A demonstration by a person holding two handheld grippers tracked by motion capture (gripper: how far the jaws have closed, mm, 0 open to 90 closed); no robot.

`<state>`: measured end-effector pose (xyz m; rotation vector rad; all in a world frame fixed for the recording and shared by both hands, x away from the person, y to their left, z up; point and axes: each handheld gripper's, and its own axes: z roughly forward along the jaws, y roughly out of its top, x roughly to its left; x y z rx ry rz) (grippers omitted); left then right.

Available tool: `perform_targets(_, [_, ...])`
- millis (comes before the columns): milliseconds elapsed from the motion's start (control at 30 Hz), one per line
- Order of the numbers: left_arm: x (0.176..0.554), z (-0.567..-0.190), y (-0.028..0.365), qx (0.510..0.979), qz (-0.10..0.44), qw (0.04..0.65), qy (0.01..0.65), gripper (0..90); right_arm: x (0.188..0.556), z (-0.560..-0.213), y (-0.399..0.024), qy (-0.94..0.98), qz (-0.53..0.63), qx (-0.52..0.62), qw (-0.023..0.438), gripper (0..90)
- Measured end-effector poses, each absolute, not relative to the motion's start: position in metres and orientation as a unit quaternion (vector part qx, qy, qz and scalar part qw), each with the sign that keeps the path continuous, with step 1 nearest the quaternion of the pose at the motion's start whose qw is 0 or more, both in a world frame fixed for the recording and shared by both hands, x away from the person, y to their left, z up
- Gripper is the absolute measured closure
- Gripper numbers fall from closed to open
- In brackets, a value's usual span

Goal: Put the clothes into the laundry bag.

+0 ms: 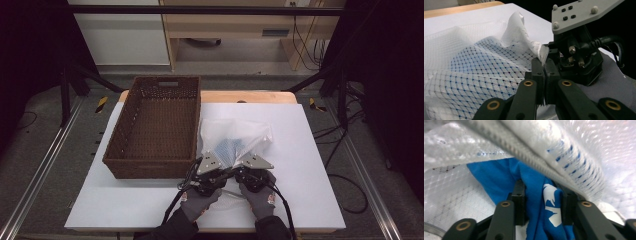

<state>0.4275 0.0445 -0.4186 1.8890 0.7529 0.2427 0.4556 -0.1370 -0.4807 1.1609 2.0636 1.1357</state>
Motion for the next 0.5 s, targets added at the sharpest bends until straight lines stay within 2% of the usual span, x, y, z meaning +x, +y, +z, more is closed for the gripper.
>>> perform_targets(133, [0.433,-0.427,0.05,0.788,0.093,0.513,0.328,88.7,0.449,-0.476,-0.142,0.77,0.43,0.405,0.241,50.5])
perform_targets(233, [0.436,-0.432,0.052,0.789,0.093,0.507,0.335,88.8,0.435,-0.465,-0.158,0.761,0.473,0.39,0.214,42.1])
perform_targets(367, [0.437,-0.433,0.051,0.79,0.096,0.505,0.334,88.7,0.422,-0.458,-0.169,0.759,0.489,0.377,0.207,38.3])
perform_targets(500, [0.436,-0.432,0.048,0.79,0.101,0.504,0.333,88.8,0.409,-0.464,-0.177,0.779,0.453,0.377,0.215,41.8])
